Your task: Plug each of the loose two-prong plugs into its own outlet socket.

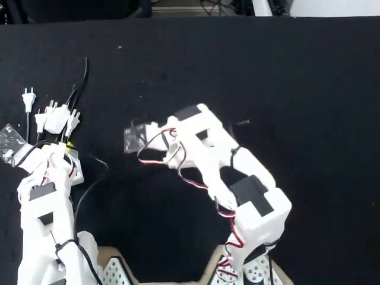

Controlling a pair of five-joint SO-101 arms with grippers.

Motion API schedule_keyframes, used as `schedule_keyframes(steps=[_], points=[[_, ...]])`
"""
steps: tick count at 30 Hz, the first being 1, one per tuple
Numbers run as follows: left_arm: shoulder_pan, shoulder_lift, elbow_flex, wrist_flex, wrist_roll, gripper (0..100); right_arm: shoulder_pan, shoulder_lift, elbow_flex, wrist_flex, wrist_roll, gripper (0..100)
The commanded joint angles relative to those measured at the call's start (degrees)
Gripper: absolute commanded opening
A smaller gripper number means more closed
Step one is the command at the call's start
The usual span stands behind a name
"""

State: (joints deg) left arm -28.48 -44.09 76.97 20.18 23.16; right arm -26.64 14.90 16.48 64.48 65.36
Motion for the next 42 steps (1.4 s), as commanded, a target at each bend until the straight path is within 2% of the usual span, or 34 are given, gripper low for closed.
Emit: schedule_keyframes(steps=[1,4,8,12,15,24,31,36,42], points=[[0.7,-1.5,-2.8,-1.0,0.0,22,1.8,-0.7,-6.9,3.9,-8.5,0.8],[0.7,-1.5,-2.6,-1.0,0.0,22,2.1,-2.4,-12.9,11.6,-14.3,0.9],[1.3,-1.5,-2.5,-1.0,0.0,22,4.0,-5.2,-21.0,21.3,-28.8,1.1],[3.2,-1.5,-2.4,-1.0,-0.1,22,11.2,-5.8,-26.5,25.0,-41.4,1.1],[3.3,-1.5,-2.7,-0.5,-0.1,22,17.5,-5.8,-27.4,24.7,-46.1,1.1],[2.5,-1.6,-2.8,-0.9,-0.1,22,31.3,-5.8,-27.3,25.0,-46.5,1.1],[4.4,-1.6,-2.6,-0.5,-0.1,22,46.2,-4.4,-31.6,23.0,-46.2,1.1],[4.4,-1.6,-2.9,-0.9,-0.1,22,54.0,2.9,-42.3,22.3,-46.1,1.1],[4.1,-1.6,-3.2,-0.5,-0.1,22,58.4,19.7,-62.5,22.5,-41.5,1.1]])
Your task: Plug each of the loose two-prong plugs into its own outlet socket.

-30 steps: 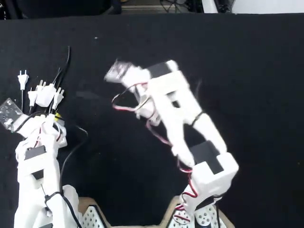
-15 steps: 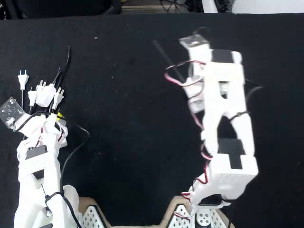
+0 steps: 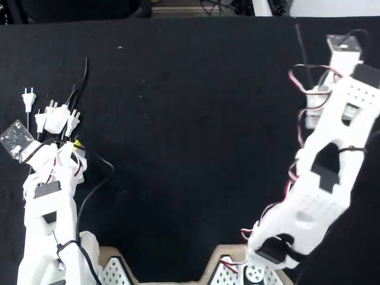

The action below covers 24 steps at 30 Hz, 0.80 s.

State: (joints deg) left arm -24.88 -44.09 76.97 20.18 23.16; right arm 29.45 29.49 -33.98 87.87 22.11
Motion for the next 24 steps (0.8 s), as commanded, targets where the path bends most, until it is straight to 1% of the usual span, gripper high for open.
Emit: schedule_keyframes(steps=[1,5,9,12,16,20,24], points=[[0.5,-1.6,-3.0,-0.5,-0.3,22,2.7,8.4,-16.1,-0.9,2.4,1.1],[0.7,-1.6,-2.9,-0.8,-4.8,22,6.0,20.5,-33.4,-0.8,3.8,1.1],[0.8,-1.6,-2.9,-0.9,-5.7,22,8.3,30.7,-47.9,-0.8,3.9,1.1],[0.8,-1.6,-2.9,-0.9,-5.7,22,8.7,36.4,-55.1,-1.2,4.0,1.1],[0.8,-1.4,-2.9,-0.9,-5.7,22,9.1,42.2,-59.0,-1.6,7.1,1.1],[0.8,-1.5,-2.9,-0.9,-5.7,22,10.2,46.1,-58.6,-5.5,7.1,1.1],[0.8,-1.5,-2.9,-0.9,-5.7,22,10.2,47.6,-58.7,-5.6,6.9,1.1]])
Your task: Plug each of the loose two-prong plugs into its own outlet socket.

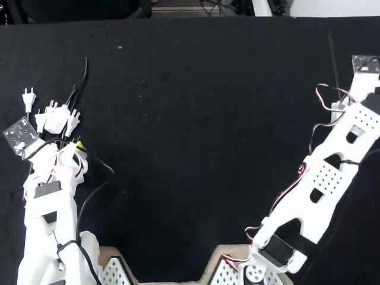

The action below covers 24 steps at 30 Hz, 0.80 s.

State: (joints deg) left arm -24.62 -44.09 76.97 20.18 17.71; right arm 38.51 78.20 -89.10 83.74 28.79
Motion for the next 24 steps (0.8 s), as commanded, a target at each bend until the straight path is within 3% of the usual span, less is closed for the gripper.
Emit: schedule_keyframes(steps=[1,20,24], points=[[0.6,-1.5,-2.9,-0.9,-0.3,22,1.1,-0.9,-3.5,-1.6,-0.4,1.1],[0.6,-1.5,-2.9,-0.9,-0.3,22,0.3,-0.8,-3.6,1.8,-3.6,1.6],[0.6,-1.5,-2.8,-0.5,-0.3,22,0.1,-0.7,-3.5,1.5,-3.6,11.0]])
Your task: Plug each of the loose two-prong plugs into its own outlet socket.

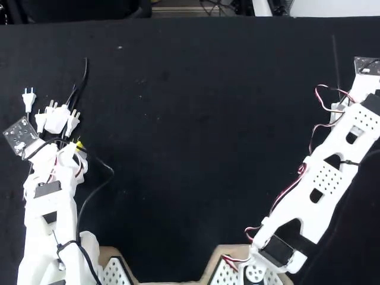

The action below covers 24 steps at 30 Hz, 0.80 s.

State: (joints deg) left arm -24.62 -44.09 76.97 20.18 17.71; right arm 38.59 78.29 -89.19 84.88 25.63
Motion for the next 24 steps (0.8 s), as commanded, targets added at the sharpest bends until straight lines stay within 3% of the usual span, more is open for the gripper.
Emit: schedule_keyframes(steps=[1,5,24], points=[[0.6,-1.3,-2.8,-0.5,-0.3,22,0.0,-0.7,-3.4,0.4,-0.4,14.6],[0.6,-1.0,-2.8,-0.9,-0.3,22,-0.4,-1.0,-3.8,0.0,-0.4,22.3],[0.7,-1.0,-2.8,-0.7,-0.3,22,-3.1,-10.2,-6.5,-8.4,-0.8,22.2]])
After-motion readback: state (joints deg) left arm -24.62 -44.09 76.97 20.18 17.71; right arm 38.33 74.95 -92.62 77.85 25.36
